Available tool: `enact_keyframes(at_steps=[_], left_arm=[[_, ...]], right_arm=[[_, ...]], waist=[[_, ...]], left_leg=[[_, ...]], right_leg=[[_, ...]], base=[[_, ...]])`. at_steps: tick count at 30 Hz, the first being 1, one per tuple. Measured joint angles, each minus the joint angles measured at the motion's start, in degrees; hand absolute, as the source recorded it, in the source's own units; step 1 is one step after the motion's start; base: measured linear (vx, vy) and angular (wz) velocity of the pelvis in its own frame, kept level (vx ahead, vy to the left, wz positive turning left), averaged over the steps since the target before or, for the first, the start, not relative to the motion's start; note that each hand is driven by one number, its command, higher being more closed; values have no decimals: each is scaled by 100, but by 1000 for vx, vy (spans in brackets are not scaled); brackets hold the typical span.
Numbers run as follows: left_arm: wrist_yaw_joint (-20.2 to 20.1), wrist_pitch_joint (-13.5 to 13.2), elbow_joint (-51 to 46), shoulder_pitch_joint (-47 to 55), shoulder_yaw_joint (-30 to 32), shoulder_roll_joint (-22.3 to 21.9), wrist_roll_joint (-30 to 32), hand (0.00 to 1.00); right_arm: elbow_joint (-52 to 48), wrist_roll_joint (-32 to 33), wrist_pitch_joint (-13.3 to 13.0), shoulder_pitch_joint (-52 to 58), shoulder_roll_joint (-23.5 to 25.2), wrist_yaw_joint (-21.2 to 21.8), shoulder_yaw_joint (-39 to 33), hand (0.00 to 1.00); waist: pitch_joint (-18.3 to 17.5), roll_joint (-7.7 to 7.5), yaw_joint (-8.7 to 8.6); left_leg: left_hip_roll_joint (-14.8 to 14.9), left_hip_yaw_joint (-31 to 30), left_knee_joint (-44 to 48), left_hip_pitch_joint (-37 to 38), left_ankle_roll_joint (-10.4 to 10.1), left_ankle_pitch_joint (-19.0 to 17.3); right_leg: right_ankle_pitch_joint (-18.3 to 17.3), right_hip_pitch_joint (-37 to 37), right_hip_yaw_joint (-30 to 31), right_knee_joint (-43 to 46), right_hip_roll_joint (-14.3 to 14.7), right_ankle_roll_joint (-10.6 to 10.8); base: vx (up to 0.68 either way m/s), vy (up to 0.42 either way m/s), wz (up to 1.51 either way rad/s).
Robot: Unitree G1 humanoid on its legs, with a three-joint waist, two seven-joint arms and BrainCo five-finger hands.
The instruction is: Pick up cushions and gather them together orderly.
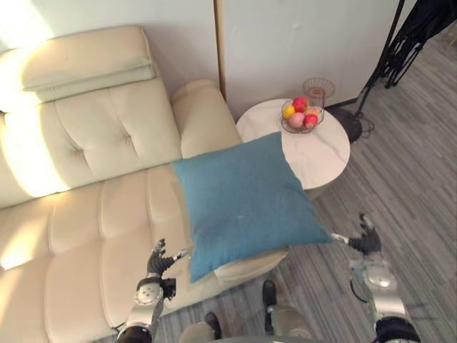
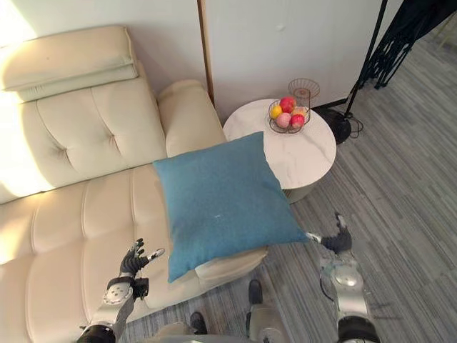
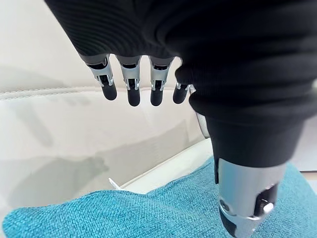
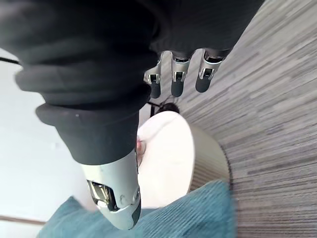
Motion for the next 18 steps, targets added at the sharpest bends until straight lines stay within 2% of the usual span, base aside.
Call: enact_keyframes(at_steps=[4, 9, 10, 15, 18], left_arm=[[23, -49, -21, -924, -244, -101, -131, 0], [197, -58, 326, -2332, -553, -175, -258, 0], [261, -55, 548, -2705, -622, -183, -321, 100], [550, -42, 1006, -3937, -729, -266, -673, 100], [697, -42, 991, -4326, -759, -154, -828, 100]], right_arm=[[82, 254, -61, -1045, -55, 77, 714, 0], [1238, 468, -67, -2691, -60, 53, 1212, 0], [1520, 478, -56, -3048, -57, -3, 1245, 100], [2136, 726, 173, -4188, -20, -176, 1359, 100], [2046, 939, 169, -4353, -32, -304, 1469, 100]], waist=[[431, -17, 24], [1015, -37, 129], [1151, -36, 130], [1397, -48, 124], [1407, -54, 131]], left_leg=[[2, -176, 473, -775, 37, 21], [79, -278, 1134, -1655, 115, -34], [90, -300, 1231, -1784, 116, -33], [135, -344, 1548, -2310, 124, -24], [166, -342, 1589, -2497, 111, -11]], right_leg=[[336, -409, -56, -148, -86, -34], [618, -902, -65, -234, -92, 10], [680, -978, -71, -239, -93, 3], [947, -1255, -74, -423, -86, 38], [981, -1399, -75, -429, -77, 46]], base=[[-189, -35, 18], [-218, -45, 7], [-178, -42, 7], [-130, -40, 3], [-83, -44, 4]])
